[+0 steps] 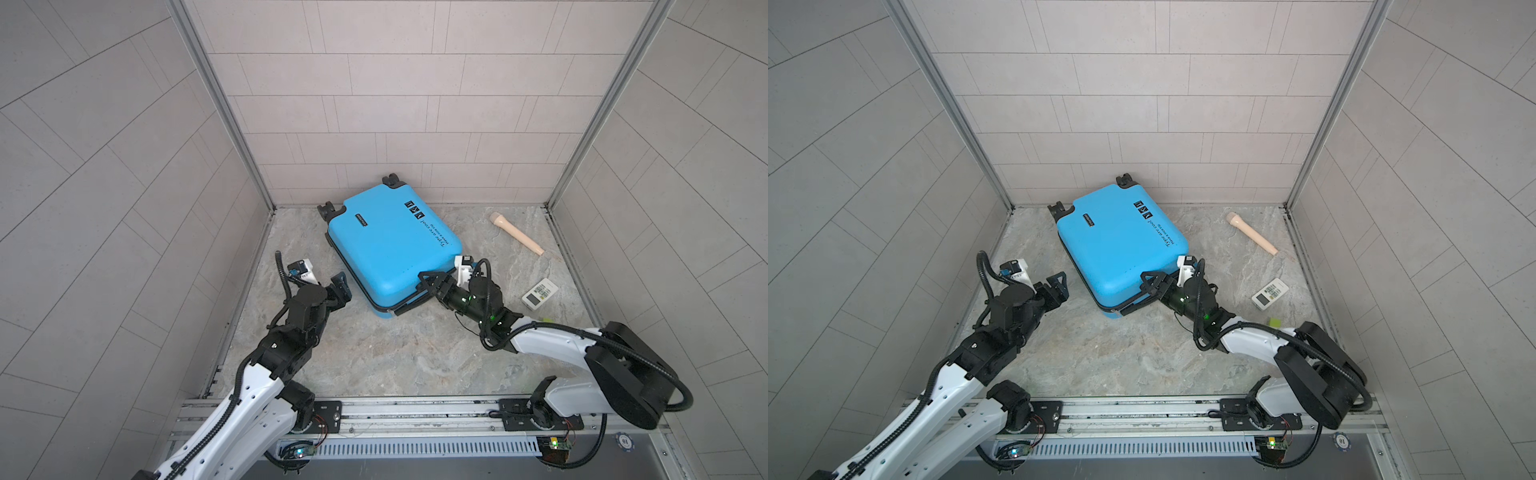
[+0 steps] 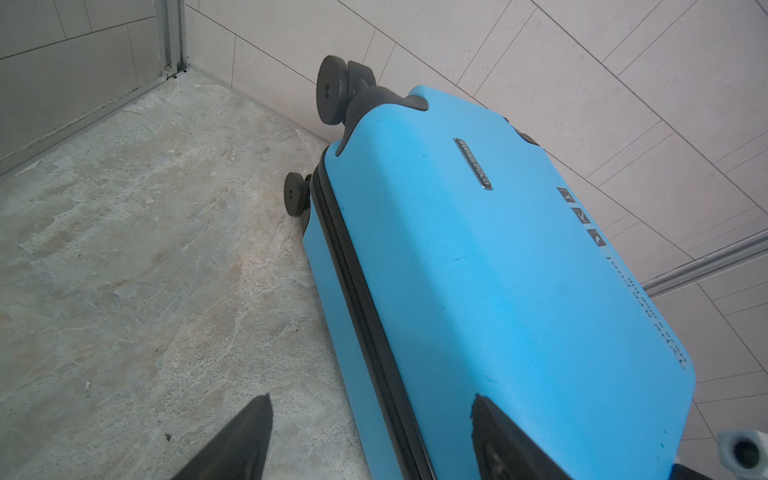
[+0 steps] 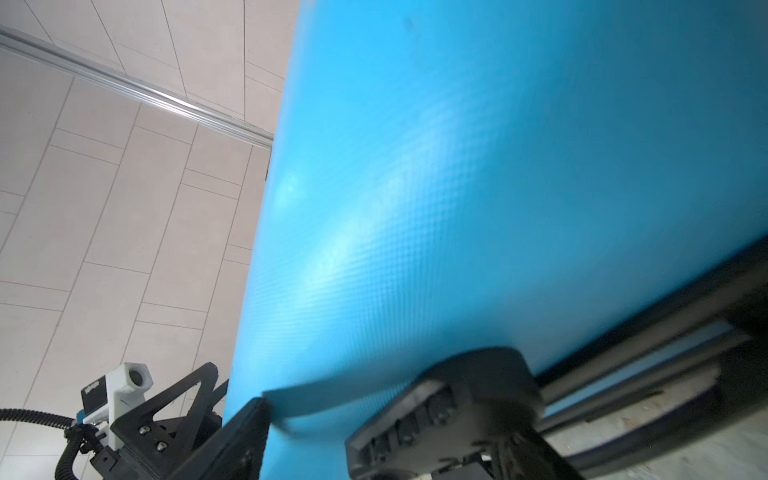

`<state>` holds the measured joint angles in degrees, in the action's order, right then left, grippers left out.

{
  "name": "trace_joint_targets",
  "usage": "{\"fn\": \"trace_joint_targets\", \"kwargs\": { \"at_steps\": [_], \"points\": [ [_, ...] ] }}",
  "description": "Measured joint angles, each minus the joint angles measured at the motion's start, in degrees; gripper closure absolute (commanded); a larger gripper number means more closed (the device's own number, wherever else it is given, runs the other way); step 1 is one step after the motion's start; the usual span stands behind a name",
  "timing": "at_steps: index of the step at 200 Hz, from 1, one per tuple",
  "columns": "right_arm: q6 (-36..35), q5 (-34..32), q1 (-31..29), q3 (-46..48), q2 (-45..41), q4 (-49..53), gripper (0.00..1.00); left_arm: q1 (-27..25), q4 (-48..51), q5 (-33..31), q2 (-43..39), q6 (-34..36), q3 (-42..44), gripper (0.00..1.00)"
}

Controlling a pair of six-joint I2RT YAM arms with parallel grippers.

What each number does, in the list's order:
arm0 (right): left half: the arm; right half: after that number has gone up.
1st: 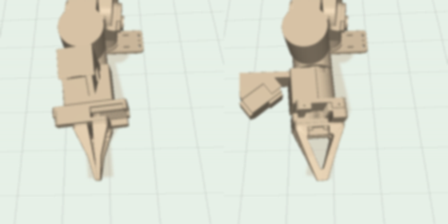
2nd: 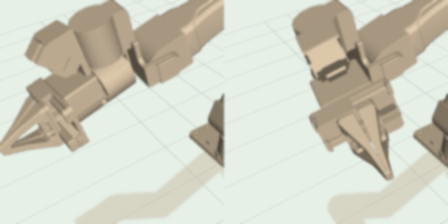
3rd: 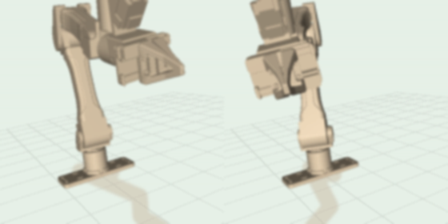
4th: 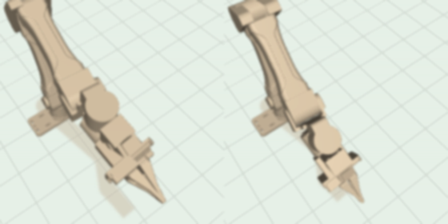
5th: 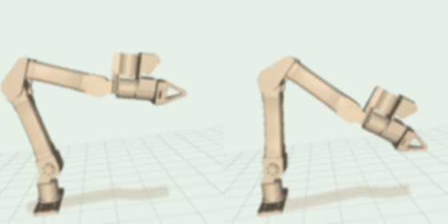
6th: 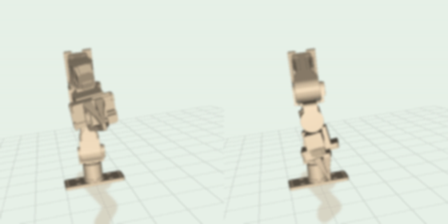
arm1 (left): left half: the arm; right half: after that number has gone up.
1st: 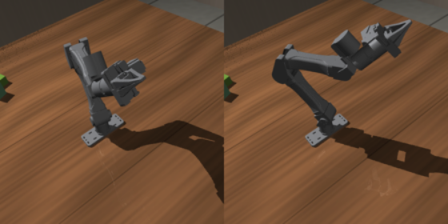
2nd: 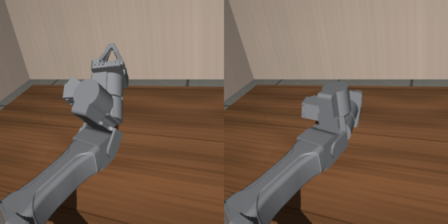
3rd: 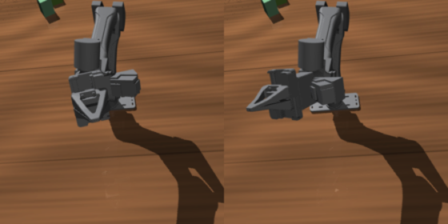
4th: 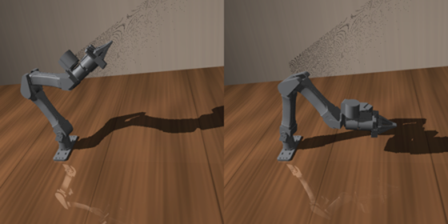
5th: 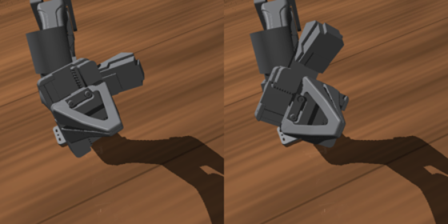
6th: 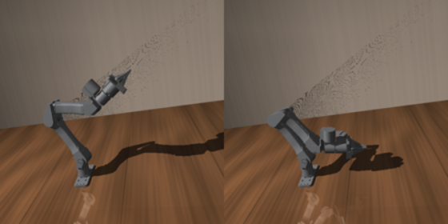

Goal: Pack the luggage

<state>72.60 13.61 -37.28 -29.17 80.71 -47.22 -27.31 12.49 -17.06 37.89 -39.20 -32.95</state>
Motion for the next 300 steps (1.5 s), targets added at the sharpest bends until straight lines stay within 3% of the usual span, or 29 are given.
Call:
{"fn": "trace_joint_targets", "kwargs": {
  "at_steps": [32,59,97,158,180,208,226,265,300],
  "points": [
    [3.06,-0.07,-0.07,-1.2,5.77,-8.98,0.18,0.09,-0.15,0.72,-0.02,0.0,0.0,0.19],
    [2.32,-0.04,-0.59,-4.0,5.9,-4.85,0.19,0.15,0.2,0.9,-0.55,0.02,0.09,0.19],
    [-2.64,0.79,-2.75,-8.39,1.14,7.32,0.18,0.2,0.94,0.96,-1.22,0.11,0.66,0.19],
    [-7.17,1.84,-3.1,-17.38,-4.83,0.55,0.2,0.2,2.32,1.86,0.44,2.38,0.48,0.19],
    [-10.4,2.08,-2.47,-17.51,-5.25,8.31,0.21,0.2,5.79,1.7,2.4,5.42,-2.49,0.19],
    [-20.41,0.39,-2.01,-18.36,-7.72,26.93,0.28,0.33,9.68,1.14,6.69,9.57,-9.9,0.19],
    [-26.38,-1.53,-2.71,-16.74,-9.79,33.57,0.32,1.46,9.97,1.64,9.46,10.84,-13.16,0.19],
    [-37.16,-10.32,-13.38,-8.98,-9.46,33.42,0.37,5.92,10.05,5.57,16.02,11.23,-16.22,0.19],
    [-44.06,-16.31,-22.29,-7.56,2.32,21.92,0.42,8.37,10.25,8.48,25.92,14.91,-27.28,0.19]
  ]
}}
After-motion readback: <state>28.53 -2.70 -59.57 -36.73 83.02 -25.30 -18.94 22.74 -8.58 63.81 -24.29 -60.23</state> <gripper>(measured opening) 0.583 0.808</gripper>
